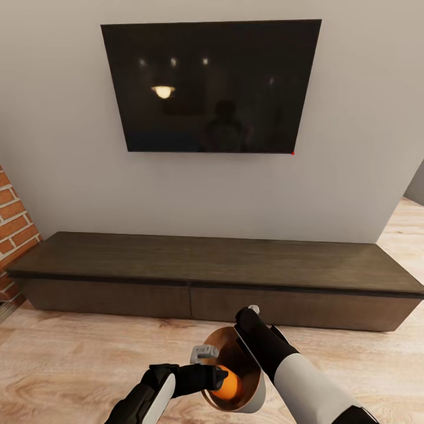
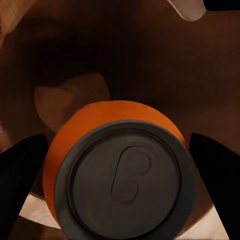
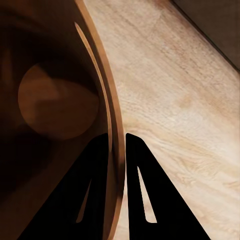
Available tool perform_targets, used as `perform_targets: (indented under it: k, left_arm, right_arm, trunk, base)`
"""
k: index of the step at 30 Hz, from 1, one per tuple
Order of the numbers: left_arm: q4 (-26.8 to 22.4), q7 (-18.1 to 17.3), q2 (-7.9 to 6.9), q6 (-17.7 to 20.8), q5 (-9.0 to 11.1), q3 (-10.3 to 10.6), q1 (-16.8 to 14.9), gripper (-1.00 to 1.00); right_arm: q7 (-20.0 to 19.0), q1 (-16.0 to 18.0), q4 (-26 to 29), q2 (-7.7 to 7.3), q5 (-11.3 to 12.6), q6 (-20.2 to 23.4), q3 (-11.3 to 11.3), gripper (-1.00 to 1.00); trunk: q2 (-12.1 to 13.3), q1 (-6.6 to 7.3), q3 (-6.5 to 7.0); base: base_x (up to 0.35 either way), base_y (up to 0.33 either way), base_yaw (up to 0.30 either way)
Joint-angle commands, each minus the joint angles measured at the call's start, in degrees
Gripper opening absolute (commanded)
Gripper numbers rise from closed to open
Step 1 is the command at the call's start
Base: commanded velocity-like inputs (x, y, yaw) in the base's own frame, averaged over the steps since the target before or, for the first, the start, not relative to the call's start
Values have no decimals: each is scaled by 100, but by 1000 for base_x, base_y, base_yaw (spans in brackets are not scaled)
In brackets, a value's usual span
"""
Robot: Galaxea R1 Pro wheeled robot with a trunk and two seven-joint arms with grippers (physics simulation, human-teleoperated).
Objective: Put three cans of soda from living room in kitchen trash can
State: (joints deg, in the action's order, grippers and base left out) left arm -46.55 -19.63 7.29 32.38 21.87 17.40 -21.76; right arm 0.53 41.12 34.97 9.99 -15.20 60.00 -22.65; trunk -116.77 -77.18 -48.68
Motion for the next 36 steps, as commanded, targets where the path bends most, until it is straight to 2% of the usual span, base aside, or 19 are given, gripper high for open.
perform_targets:
  k: [1,9,10,20,36]
  left_arm:
    - [16,5,6,-47,0,0,-1,-100]
    - [74,29,24,-247,-7,0,-3,-100]
    - [76,31,25,-255,-7,0,-3,100]
    - [84,244,40,-305,-2,0,-16,100]
    - [27,221,-33,-339,43,-16,1,100]
  right_arm:
    - [-18,1,1,1,17,0,2,-100]
    - [-18,1,1,1,17,0,-2,-100]
    - [-18,1,1,1,17,0,-2,-100]
    - [-18,1,1,1,17,0,-3,-100]
    - [-49,1,-58,-12,10,0,38,-100]
  trunk:
    - [0,0,1]
    - [0,0,1]
    - [0,0,1]
    - [0,0,1]
    - [0,0,1]
  base:
    - [0,0,0]
    - [0,0,0]
    - [0,0,0]
    - [0,0,0]
    - [0,0,0]
